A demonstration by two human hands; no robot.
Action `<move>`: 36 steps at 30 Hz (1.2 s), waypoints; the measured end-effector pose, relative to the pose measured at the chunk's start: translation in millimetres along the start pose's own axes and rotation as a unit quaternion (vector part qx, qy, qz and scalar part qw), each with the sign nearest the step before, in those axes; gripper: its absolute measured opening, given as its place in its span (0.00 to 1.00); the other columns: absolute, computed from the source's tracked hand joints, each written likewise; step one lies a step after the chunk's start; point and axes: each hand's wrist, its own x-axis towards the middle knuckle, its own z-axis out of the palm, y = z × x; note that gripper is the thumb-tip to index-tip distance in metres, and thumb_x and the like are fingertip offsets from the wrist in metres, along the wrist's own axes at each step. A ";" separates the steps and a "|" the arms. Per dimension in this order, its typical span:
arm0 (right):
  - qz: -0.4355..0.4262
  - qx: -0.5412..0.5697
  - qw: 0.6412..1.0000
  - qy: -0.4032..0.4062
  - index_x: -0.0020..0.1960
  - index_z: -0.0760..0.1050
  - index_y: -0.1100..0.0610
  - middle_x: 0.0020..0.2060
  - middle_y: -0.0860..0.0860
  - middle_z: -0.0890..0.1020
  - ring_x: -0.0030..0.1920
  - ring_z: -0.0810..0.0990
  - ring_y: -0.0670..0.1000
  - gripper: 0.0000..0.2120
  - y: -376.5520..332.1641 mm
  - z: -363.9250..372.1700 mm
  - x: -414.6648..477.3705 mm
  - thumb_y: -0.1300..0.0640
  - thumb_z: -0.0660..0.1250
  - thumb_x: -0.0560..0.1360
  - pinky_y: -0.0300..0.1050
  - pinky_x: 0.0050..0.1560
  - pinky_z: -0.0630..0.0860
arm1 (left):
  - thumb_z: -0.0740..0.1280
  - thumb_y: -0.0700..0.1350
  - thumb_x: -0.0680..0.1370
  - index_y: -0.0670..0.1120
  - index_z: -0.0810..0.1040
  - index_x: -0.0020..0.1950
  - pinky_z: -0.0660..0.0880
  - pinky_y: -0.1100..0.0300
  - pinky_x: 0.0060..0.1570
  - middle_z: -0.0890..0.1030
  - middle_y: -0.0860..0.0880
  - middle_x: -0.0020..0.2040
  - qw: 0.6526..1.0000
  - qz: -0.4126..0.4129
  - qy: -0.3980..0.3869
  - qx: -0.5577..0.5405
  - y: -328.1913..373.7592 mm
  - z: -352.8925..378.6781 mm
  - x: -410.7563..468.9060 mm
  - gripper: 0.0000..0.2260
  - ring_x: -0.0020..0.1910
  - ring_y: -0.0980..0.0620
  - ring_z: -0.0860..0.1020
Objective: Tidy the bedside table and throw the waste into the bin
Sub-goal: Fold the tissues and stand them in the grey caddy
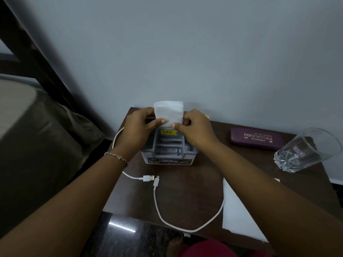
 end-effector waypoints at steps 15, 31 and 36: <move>-0.001 0.025 0.999 0.045 0.33 0.68 0.50 0.32 0.45 0.68 0.40 0.73 0.52 0.13 4.8 8.4 -6.1 0.54 0.69 0.72 0.49 0.44 0.70 | 0.71 0.47 0.73 0.47 0.82 0.49 0.75 0.64 0.48 0.81 0.53 0.44 0.998 0.011 0.032 0.053 4.9 3.1 -6.0 0.07 0.45 0.55 0.80; 0.050 0.145 0.973 0.173 0.56 0.75 0.50 0.43 0.41 0.78 0.44 0.77 0.36 0.10 17.8 -102.3 -114.1 0.54 0.67 0.75 0.29 0.44 0.73 | 0.69 0.47 0.74 0.51 0.77 0.55 0.67 0.75 0.49 0.76 0.57 0.49 0.980 0.076 0.171 0.066 50.3 -10.3 -70.2 0.10 0.47 0.63 0.73; 0.191 0.092 0.957 0.196 0.50 0.79 0.54 0.38 0.46 0.82 0.45 0.81 0.52 0.07 106.0 -126.8 -204.0 0.61 0.69 0.73 0.28 0.38 0.73 | 0.65 0.49 0.75 0.54 0.79 0.55 0.73 0.65 0.52 0.80 0.57 0.52 0.975 0.159 -0.148 0.048 94.7 62.5 -142.4 0.10 0.51 0.62 0.76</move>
